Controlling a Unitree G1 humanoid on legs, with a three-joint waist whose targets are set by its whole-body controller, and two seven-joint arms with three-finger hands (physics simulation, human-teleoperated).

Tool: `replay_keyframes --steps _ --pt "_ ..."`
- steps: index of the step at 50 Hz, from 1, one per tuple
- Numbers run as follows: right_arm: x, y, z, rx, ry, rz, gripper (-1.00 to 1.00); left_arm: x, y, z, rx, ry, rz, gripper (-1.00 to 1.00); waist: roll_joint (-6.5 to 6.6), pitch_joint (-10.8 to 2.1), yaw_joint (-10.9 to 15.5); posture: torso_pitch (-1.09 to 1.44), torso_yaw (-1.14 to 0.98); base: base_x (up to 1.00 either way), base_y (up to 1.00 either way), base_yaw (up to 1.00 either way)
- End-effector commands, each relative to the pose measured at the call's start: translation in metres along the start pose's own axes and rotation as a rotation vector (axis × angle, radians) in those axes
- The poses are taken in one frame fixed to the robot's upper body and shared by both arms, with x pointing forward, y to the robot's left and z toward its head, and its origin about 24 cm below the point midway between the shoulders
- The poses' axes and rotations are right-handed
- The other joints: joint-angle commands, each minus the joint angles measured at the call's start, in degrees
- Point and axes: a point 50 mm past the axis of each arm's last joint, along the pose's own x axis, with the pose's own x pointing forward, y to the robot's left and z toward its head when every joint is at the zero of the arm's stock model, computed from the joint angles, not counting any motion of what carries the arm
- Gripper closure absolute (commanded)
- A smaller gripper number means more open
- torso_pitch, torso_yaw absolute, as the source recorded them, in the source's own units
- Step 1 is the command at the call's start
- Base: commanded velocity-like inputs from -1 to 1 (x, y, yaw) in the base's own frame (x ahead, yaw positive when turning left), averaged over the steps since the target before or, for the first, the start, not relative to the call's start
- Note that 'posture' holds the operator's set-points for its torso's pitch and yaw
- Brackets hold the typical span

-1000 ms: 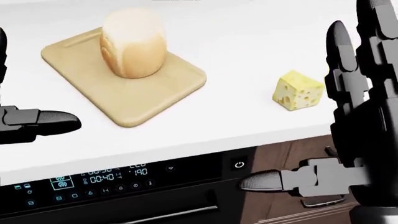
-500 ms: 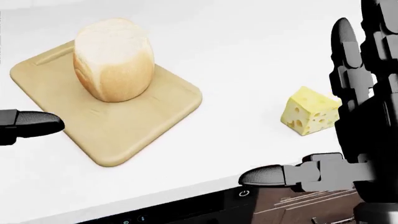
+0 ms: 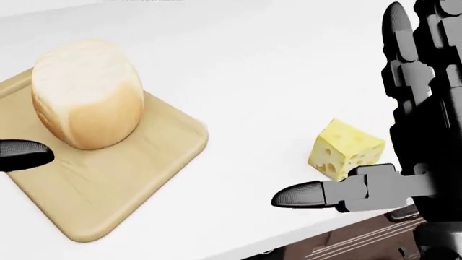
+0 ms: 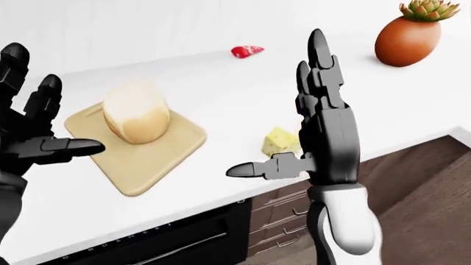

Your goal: Pick up the wedge of cheese and place it on the slice of bread to prepare a simple cheese on bread dish.

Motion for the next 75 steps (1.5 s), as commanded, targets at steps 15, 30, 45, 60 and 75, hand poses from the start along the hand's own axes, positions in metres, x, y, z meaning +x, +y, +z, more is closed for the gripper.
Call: replay_keyframes --steps 15,30,45,60,75 --pt "0.024 -0.009 -0.015 -0.218 0.203 0.032 -1.0 -0.01 0.008 0.014 0.011 -0.089 0.026 -1.0 0.47 -1.38 0.1 0.0 0.0 0.0 0.0 0.0" --pt "0.022 -0.024 -0.022 -0.373 0.297 -0.015 -1.0 -0.009 0.01 0.017 0.009 -0.096 0.034 -1.0 0.64 -1.27 -0.1 0.0 0.0 0.0 0.0 0.0" --pt "0.022 -0.03 -0.039 -0.387 0.361 -0.006 -1.0 -0.007 0.01 0.016 0.008 -0.095 0.034 -1.0 0.86 -1.28 -0.1 0.0 0.0 0.0 0.0 0.0" --pt "0.019 -0.028 -0.051 -0.395 0.403 0.022 -0.42 -0.007 0.009 0.012 0.01 -0.091 0.032 -1.0 0.89 -1.44 -0.1 0.0 0.0 0.0 0.0 0.0" --pt "0.019 -0.023 -0.05 -0.41 0.396 0.045 0.69 -0.007 0.009 0.013 0.01 -0.098 0.03 -1.0 0.86 -1.7 -0.1 0.0 0.0 0.0 0.0 0.0"
